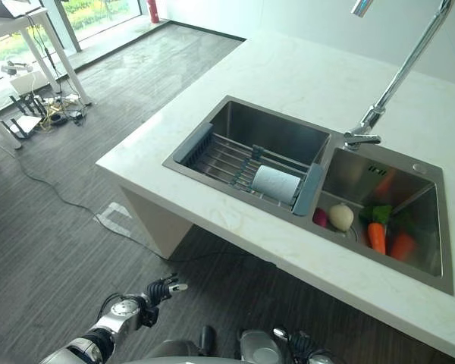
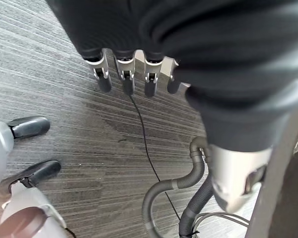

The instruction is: Place the dishes in the dishwasher.

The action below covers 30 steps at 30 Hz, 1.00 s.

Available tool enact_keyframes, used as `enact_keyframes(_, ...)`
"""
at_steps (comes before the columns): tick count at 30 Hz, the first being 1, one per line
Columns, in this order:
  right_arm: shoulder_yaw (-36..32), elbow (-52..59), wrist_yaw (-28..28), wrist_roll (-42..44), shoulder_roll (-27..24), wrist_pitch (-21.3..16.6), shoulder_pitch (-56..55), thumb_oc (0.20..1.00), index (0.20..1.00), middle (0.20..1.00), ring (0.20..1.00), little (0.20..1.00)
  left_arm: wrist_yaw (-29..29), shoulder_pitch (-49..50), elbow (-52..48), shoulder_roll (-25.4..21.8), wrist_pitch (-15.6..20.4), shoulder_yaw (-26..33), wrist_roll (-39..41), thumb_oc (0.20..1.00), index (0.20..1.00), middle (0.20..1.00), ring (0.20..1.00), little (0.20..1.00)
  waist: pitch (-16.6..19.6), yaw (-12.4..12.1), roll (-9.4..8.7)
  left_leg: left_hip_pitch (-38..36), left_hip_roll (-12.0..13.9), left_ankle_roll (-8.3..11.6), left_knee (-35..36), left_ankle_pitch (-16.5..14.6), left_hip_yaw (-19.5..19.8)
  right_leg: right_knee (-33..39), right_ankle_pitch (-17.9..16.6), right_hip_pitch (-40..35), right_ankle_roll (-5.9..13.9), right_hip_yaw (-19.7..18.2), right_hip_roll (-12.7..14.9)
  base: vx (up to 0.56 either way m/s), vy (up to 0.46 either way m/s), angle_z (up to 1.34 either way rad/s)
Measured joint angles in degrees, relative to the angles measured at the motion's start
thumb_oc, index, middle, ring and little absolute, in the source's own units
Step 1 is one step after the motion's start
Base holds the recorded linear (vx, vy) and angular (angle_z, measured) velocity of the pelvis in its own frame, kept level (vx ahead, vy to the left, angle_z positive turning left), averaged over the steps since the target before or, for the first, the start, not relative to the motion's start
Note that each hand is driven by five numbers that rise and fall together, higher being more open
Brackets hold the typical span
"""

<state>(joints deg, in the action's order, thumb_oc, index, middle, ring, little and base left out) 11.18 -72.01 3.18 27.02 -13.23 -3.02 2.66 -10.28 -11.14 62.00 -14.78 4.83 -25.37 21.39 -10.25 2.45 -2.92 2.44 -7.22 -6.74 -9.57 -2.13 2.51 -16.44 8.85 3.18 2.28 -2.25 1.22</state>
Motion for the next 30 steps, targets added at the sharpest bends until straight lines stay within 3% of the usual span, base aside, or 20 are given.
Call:
enact_keyframes(3,-0.6,-0.1,-0.4,0.1,-0.2,0.0,-0.6,1.0,1.0,1.0,1.0,1.0,-0.2,0.3,0.8,0.8,0.0,0.0,0.0,1.0,1.0,1.0,1.0,1.0,1.7,0.5,1.03,2.8,1.6,0.56,-5.3,-3.1,-0.2,1.3,-1.0,0.1,-0.78,0.0,-1.8,0.02,0.005,-0.19)
enact_keyframes(5,-0.6,-0.2,-0.5,0.1,-0.1,0.2,-1.2,1.0,1.0,1.0,1.0,1.0,0.0,2.3,1.2,0.1,0.1,0.1,0.0,1.0,1.0,1.0,1.0,1.0,2.7,0.1,1.14,3.6,3.7,0.96,-6.4,-3.7,-2.3,4.8,-1.7,-0.1,0.26,0.7,-2.5,0.02,-0.032,-0.69)
enact_keyframes(7,-0.5,-0.7,-0.4,-0.1,0.5,0.4,0.4,1.0,1.0,1.0,1.0,1.0,0.4,5.5,1.3,-0.7,0.0,1.5,0.0,1.0,1.0,1.0,1.0,1.0,2.8,-0.5,1.69,3.5,7.9,1.17,-6.4,-4.3,-8.9,2.2,-0.3,1.2,0.17,11.7,0.8,0.01,-0.158,-1.57)
enact_keyframes(8,-0.5,-0.4,-0.2,-0.5,0.7,0.6,0.7,1.0,1.0,1.0,1.0,1.0,1.0,6.4,1.4,-1.2,0.0,2.0,0.1,1.0,1.0,1.0,1.0,1.0,3.1,-1.0,1.74,3.6,9.3,1.02,-6.7,-4.9,-11.3,-1.0,0.2,2.9,1.48,14.4,2.5,0.04,-0.23,-1.61)
enact_keyframes(10,-0.6,-0.5,-0.4,-1.1,0.6,1.6,0.3,1.0,1.0,1.0,1.0,1.0,1.5,6.3,1.7,-1.4,0.0,3.5,0.6,1.0,1.0,1.0,1.0,1.0,3.0,-1.1,1.93,3.7,10.7,2.31,-7.4,-6.0,-12.6,-3.9,0.9,3.4,4.01,16.4,6.7,0.07,-0.216,-0.99)
enact_keyframes(11,-0.6,-0.6,-0.4,-1.1,0.6,2.2,-0.4,1.0,1.0,1.0,1.0,1.0,1.5,6.3,2.0,-1.5,-0.2,4.6,2.2,1.0,1.0,1.0,1.0,1.0,3.0,-1.0,2.1,3.8,11.3,3.04,-7.5,-5.7,-12.5,-3.1,0.9,3.2,4.01,14.5,7.0,0.09,-0.179,-0.32)
enact_keyframes(13,-1.0,-0.8,-0.6,-1.1,0.4,2.7,-2.6,1.0,1.0,1.0,1.0,1.0,2.1,6.3,2.3,-1.2,-0.2,7.8,7.3,1.0,1.0,1.0,1.0,1.0,3.3,-0.8,1.12,4.7,11.1,4.33,-7.3,-5.0,-12.1,-1.7,1.5,1.8,3.1,11.5,5.9,0.12,-0.104,0.25)
enact_keyframes(15,-1.2,-1.9,-1.6,-1.1,-1.2,2.7,-3.9,1.0,1.0,1.0,1.0,1.0,2.4,7.4,5.4,0.8,0.0,9.7,10.4,1.0,1.0,1.0,1.0,1.0,3.5,-0.1,1.13,2.4,10.8,5.21,-3.3,-4.3,-11.3,-0.6,0.6,1.1,0.92,9.4,4.8,0.03,0.037,0.3)
enact_keyframes(16,-2.6,-2.5,-1.8,-1.0,-2.4,2.7,-3.7,1.0,1.0,1.0,1.0,1.0,2.4,8.3,6.2,1.8,0.2,11.1,11.3,1.0,1.0,1.0,1.0,1.0,2.9,-0.4,1.56,2.0,11.2,8.19,-3.6,0.2,-10.3,-0.9,0.2,1.3,-0.54,8.8,4.6,-0.05,0.201,0.01)
enact_keyframes(18,-3.3,-4.0,-3.2,-1.0,-6.6,2.6,-1.7,1.0,1.0,1.0,1.0,1.0,2.6,8.8,8.1,3.6,0.3,11.8,11.3,1.0,1.0,1.0,1.0,1.0,2.1,-1.3,1.58,7.2,13.4,8.93,-4.5,-0.4,-5.0,-1.3,0.0,2.9,-1.25,8.9,4.1,0.0,0.434,-0.03)
enact_keyframes(20,-3.3,-4.2,-3.7,-3.6,-8.8,2.1,0.0,1.0,1.0,1.0,1.0,1.0,2.4,7.9,9.2,3.2,1.3,12.0,11.2,1.0,1.0,1.0,1.0,1.0,0.8,-1.9,2.06,10.6,16.0,10.61,-4.3,0.4,2.7,-1.3,-0.2,4.1,-0.79,8.7,2.7,0.05,0.5,-0.19)
enact_keyframes(21,-3.3,-3.9,-3.8,-3.9,-9.1,2.0,0.1,1.0,1.0,1.0,1.0,1.0,2.2,7.2,9.8,3.2,1.1,12.0,11.2,1.0,1.0,1.0,1.0,1.0,0.2,-2.1,2.45,10.5,16.8,10.52,-4.0,0.4,2.4,-1.3,-0.3,4.4,-0.64,8.6,2.7,0.05,0.382,-0.25)
enact_keyframes(22,-3.3,-3.8,-3.9,-3.8,-9.1,1.3,-0.4,1.0,1.0,1.0,1.0,1.0,2.1,6.7,10.2,3.2,0.6,11.9,11.2,1.0,1.0,1.0,1.0,1.0,0.2,-1.8,2.77,10.2,16.9,10.18,-5.5,0.2,-0.7,-1.3,-0.2,4.2,-0.44,8.7,3.4,0.08,0.44,-0.1)
enact_keyframes(24,-3.3,-3.8,-3.8,-3.8,-7.6,1.2,-1.3,1.0,1.0,1.0,1.0,1.0,1.9,5.9,10.1,3.2,0.3,11.8,11.2,1.0,1.0,1.0,1.0,1.0,0.0,-1.4,2.85,7.8,14.8,9.55,-5.4,-0.7,-2.5,-1.4,-0.4,4.3,0.65,8.1,4.5,0.1,0.408,-0.21)
enact_keyframes(25,-5.5,-3.9,-3.3,-5.0,-4.7,1.1,-1.2,1.0,1.0,1.0,1.0,1.0,1.6,5.4,10.6,2.6,0.3,12.4,11.2,1.0,1.0,1.0,1.0,1.0,-1.1,-1.9,0.75,4.9,10.9,8.95,-2.9,-1.0,-3.7,-1.3,-1.1,4.2,2.51,5.6,7.6,0.1,0.223,-0.48)
enact_keyframes(27,-5.4,-4.0,-2.6,-5.8,-2.2,1.0,-2.4,1.0,1.0,1.0,1.0,1.0,1.5,6.0,11.0,2.5,0.1,12.6,11.3,1.0,1.0,1.0,1.0,1.0,-1.0,-1.6,0.12,3.2,8.2,6.34,-2.2,-2.1,-5.9,0.5,-4.1,2.5,2.59,6.0,10.3,0.08,0.123,-0.51)
enact_keyframes(28,-5.4,-3.9,-2.2,-6.0,-1.2,0.9,-2.7,1.0,1.0,1.0,1.0,1.0,1.5,6.1,10.8,1.9,0.2,14.0,11.3,1.0,1.0,1.0,1.0,1.0,-0.9,-1.8,0.49,3.2,8.2,5.03,-2.7,-3.0,-7.2,1.5,-6.9,2.3,1.84,7.3,10.5,0.03,0.032,-0.59)
enact_keyframes(29,-5.2,-3.6,-1.8,-6.4,-0.2,0.9,-2.5,1.0,1.0,1.0,1.0,1.0,1.6,6.7,10.6,0.6,0.3,15.0,11.3,1.0,1.0,1.0,1.0,1.0,-0.8,-2.1,0.36,3.0,8.9,4.07,-2.6,-2.9,-9.1,2.0,-8.6,2.4,2.49,11.0,10.2,-0.02,-0.023,-0.66)
enact_keyframes(30,-4.8,-3.5,-1.7,-6.8,-0.2,0.9,-2.5,1.0,1.0,1.0,1.0,1.0,1.6,6.9,10.4,-0.8,0.3,15.9,11.3,1.0,1.0,1.0,1.0,1.0,-0.7,-2.8,0.07,2.9,9.5,3.65,-2.6,-3.1,-10.1,0.4,-7.0,3.1,3.16,14.3,9.5,-0.03,-0.068,-0.7)
